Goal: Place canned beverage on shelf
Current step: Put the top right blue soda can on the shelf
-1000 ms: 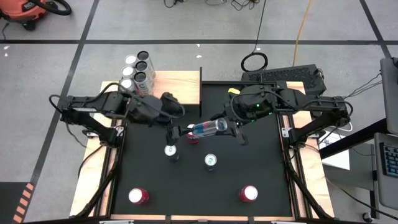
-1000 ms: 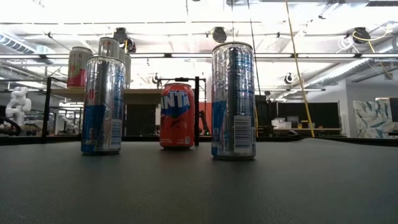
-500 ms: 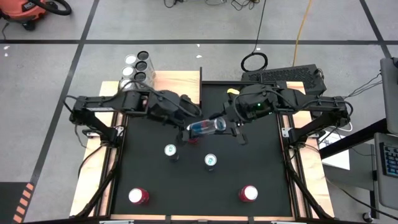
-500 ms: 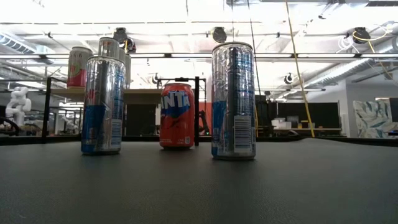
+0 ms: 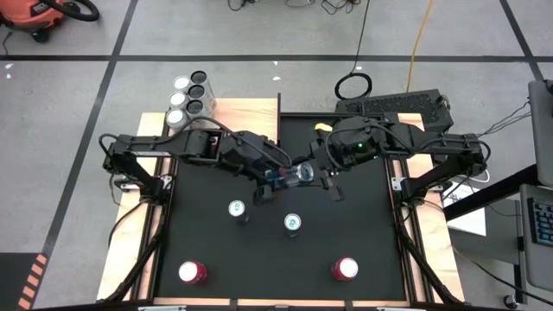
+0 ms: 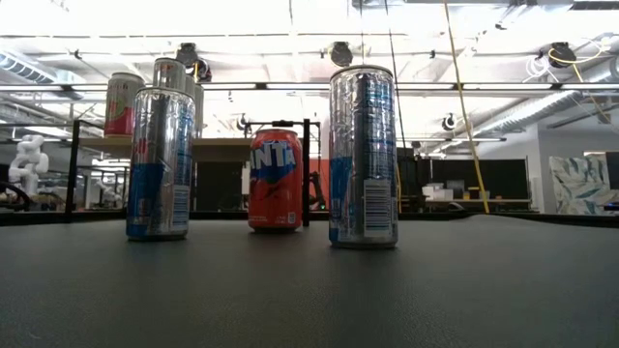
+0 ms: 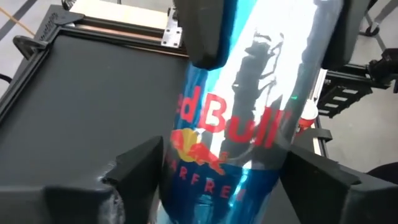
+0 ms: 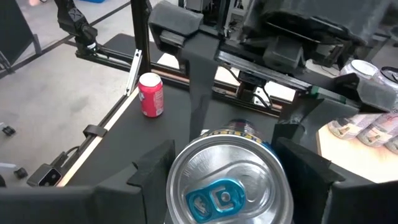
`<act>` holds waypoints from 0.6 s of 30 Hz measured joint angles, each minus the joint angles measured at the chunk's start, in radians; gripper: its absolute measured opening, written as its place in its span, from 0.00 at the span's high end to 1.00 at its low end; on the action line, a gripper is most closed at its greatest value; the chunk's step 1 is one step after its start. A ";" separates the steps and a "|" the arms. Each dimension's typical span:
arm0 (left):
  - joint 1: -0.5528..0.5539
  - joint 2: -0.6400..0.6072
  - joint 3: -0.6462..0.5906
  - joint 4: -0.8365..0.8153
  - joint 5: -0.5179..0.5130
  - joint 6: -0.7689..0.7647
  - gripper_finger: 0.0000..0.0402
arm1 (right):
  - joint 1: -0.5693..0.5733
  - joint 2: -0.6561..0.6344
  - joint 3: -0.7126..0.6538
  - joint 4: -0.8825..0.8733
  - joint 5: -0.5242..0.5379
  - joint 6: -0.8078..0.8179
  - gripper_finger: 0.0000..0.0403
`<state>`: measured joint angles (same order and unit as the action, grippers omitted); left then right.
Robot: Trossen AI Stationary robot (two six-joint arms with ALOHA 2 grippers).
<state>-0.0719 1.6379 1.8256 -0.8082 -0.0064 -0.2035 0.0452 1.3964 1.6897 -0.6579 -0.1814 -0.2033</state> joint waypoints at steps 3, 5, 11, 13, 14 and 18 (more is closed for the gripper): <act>-0.001 0.000 0.000 -0.005 -0.016 0.001 0.33 | 0.000 0.000 0.000 -0.005 -0.003 -0.010 0.45; -0.002 0.000 0.000 -0.004 -0.016 -0.009 0.38 | 0.000 0.000 0.000 -0.005 -0.003 -0.012 0.46; -0.010 0.000 0.000 -0.002 -0.024 -0.027 0.43 | 0.000 0.000 0.000 -0.005 0.028 -0.007 0.42; -0.009 0.000 0.000 -0.003 -0.032 -0.042 0.42 | 0.001 -0.001 0.000 -0.001 0.095 0.027 0.39; -0.009 0.000 0.004 -0.006 -0.039 -0.048 0.42 | 0.001 -0.001 0.000 0.007 0.107 0.033 0.37; -0.008 0.003 0.029 -0.006 -0.065 -0.060 0.42 | 0.000 -0.015 0.001 0.022 0.111 0.047 0.29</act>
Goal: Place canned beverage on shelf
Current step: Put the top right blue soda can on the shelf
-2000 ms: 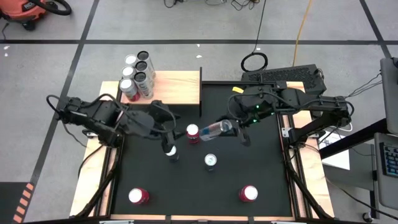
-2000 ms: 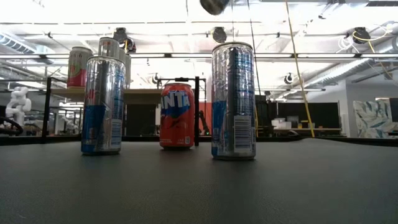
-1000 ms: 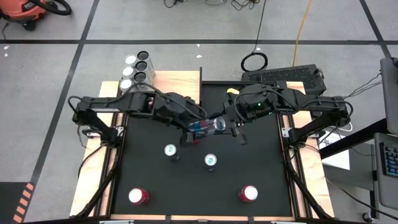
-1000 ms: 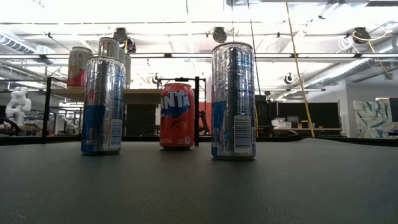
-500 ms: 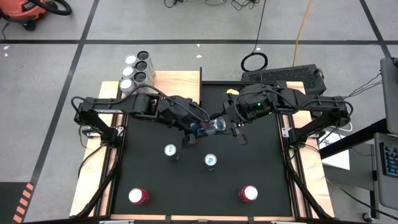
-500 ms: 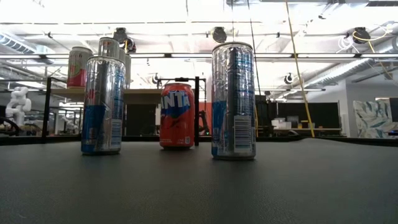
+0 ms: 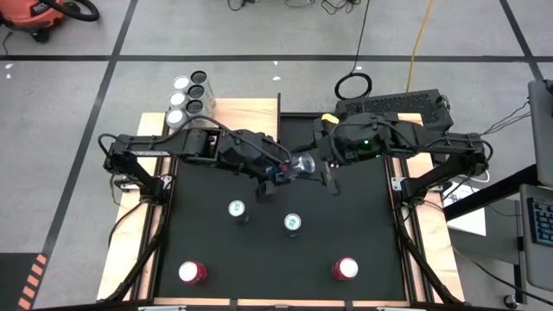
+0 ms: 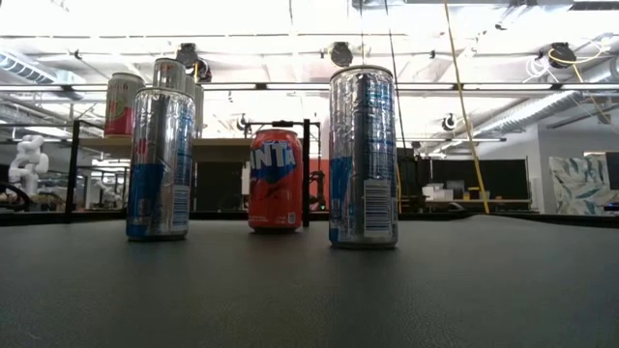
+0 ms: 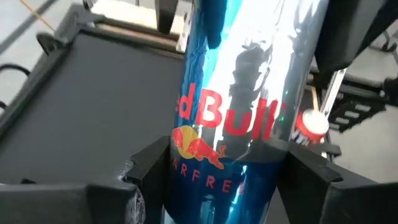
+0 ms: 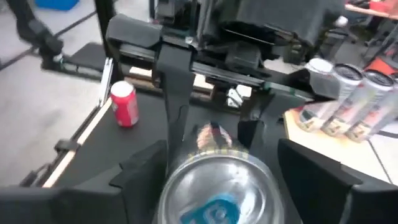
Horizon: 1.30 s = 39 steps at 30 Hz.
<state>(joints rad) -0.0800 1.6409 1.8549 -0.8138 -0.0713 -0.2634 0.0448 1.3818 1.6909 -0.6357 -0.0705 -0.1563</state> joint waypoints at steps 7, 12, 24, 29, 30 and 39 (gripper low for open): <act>-0.020 -0.002 0.065 0.001 -0.119 0.003 0.42 | 0.001 -0.036 0.000 0.060 0.025 0.220 0.16; -0.064 -0.002 0.112 0.040 -0.327 -0.017 0.42 | 0.000 -0.063 0.000 0.148 0.146 0.486 0.09; -0.172 -0.002 0.127 0.216 -0.957 0.015 0.42 | 0.000 -0.025 0.000 0.439 0.379 0.739 0.04; -0.177 -0.003 0.127 0.260 -1.095 0.095 0.42 | -0.007 0.020 -0.002 0.514 0.468 0.738 0.04; -0.177 -0.003 0.127 0.271 -1.097 0.115 0.42 | -0.014 0.026 -0.002 0.529 0.482 0.733 0.04; -0.175 0.006 0.127 0.286 -1.127 0.139 0.42 | -0.070 0.044 -0.002 0.609 0.409 0.628 0.04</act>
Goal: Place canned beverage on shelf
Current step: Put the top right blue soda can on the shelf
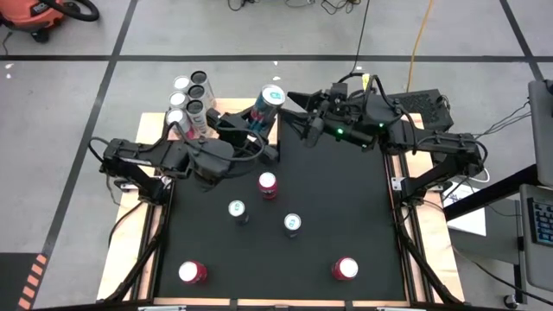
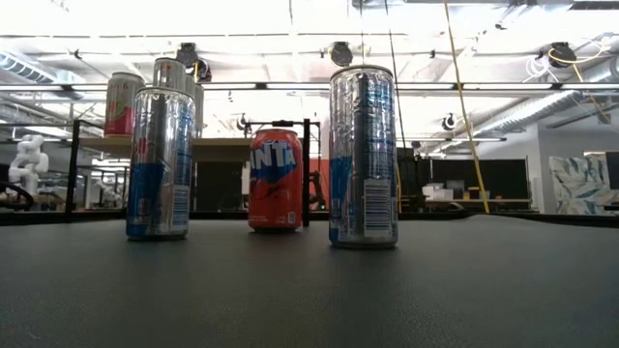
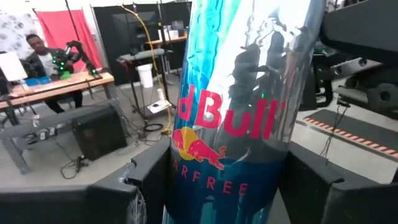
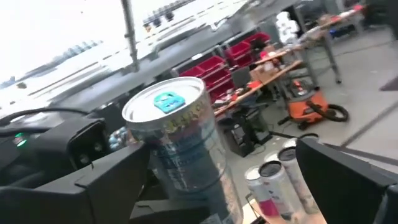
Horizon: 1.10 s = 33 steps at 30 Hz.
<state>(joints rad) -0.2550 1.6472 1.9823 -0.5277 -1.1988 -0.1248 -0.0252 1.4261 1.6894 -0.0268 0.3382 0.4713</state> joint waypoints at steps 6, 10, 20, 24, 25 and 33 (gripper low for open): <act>0.002 0.014 -0.002 -0.008 -0.027 0.002 0.42 | -0.008 0.001 0.000 0.004 -0.074 0.005 0.04; 0.015 0.034 0.000 -0.001 -0.040 0.001 0.42 | -0.022 0.005 0.000 0.023 -0.078 -0.018 0.04; 0.034 0.083 -0.002 0.046 -0.048 0.003 0.42 | -0.061 0.028 0.000 0.053 -0.108 -0.034 0.06; 0.037 0.083 -0.002 0.058 -0.060 0.006 0.42 | -0.061 0.027 0.000 0.052 -0.108 -0.051 0.06; 0.039 0.083 -0.002 0.058 -0.061 0.009 0.42 | -0.061 0.028 0.000 0.051 -0.110 -0.052 0.06; 0.039 0.083 -0.002 0.060 -0.046 0.008 0.42 | -0.065 0.036 0.000 0.049 -0.159 -0.039 0.12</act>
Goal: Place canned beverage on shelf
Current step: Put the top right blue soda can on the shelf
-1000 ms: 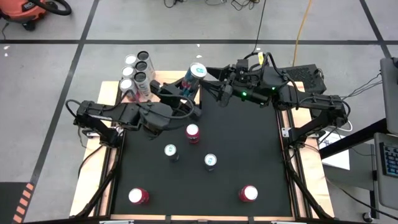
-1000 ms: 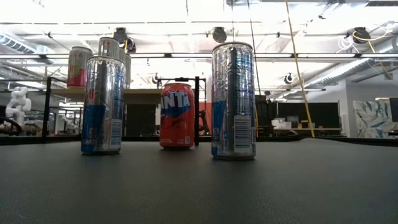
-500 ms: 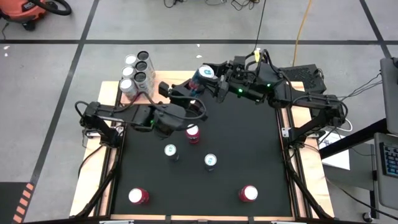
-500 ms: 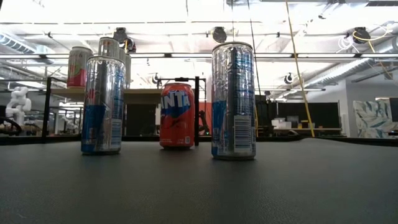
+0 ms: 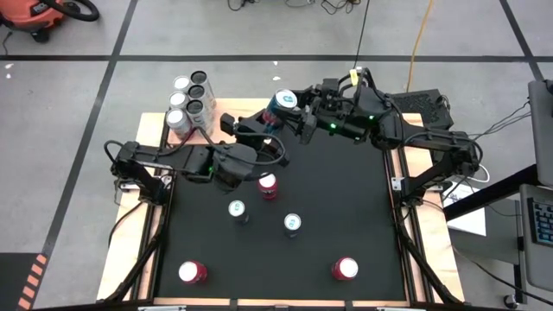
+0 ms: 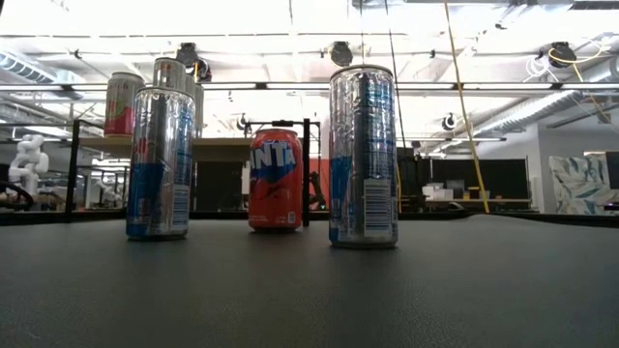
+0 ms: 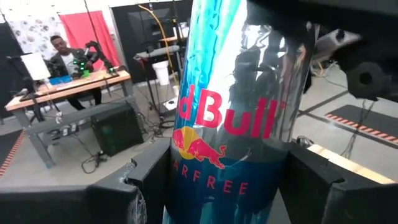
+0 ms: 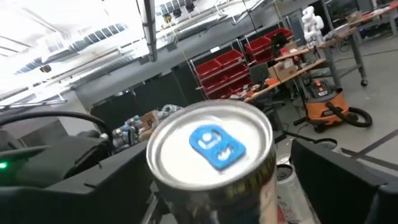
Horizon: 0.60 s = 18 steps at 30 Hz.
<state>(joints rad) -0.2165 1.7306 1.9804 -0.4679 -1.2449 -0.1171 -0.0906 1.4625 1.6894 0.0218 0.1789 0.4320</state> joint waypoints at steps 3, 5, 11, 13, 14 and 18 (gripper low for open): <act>0.000 0.000 0.000 0.006 0.007 0.001 0.42 | 0.000 -0.001 0.000 0.004 0.000 -0.002 0.20; 0.000 0.000 0.000 0.011 0.010 0.001 0.42 | 0.000 -0.001 0.000 0.002 -0.001 0.000 0.25; 0.001 -0.001 0.000 0.011 0.021 -0.002 0.41 | 0.000 -0.001 0.000 -0.003 0.000 -0.010 0.41; 0.002 -0.001 0.000 0.009 0.036 -0.005 0.39 | 0.000 -0.002 0.000 -0.006 0.003 -0.017 0.44; 0.002 -0.001 0.000 0.007 0.046 -0.005 0.38 | 0.000 -0.003 0.000 -0.008 0.004 -0.022 0.46; -0.004 -0.005 0.000 0.011 0.103 -0.011 0.28 | -0.001 -0.004 0.000 -0.004 -0.001 -0.029 0.47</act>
<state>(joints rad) -0.2201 1.7251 1.9808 -0.4573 -1.1421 -0.1284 -0.0916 1.4582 1.6897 0.0177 0.1782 0.4033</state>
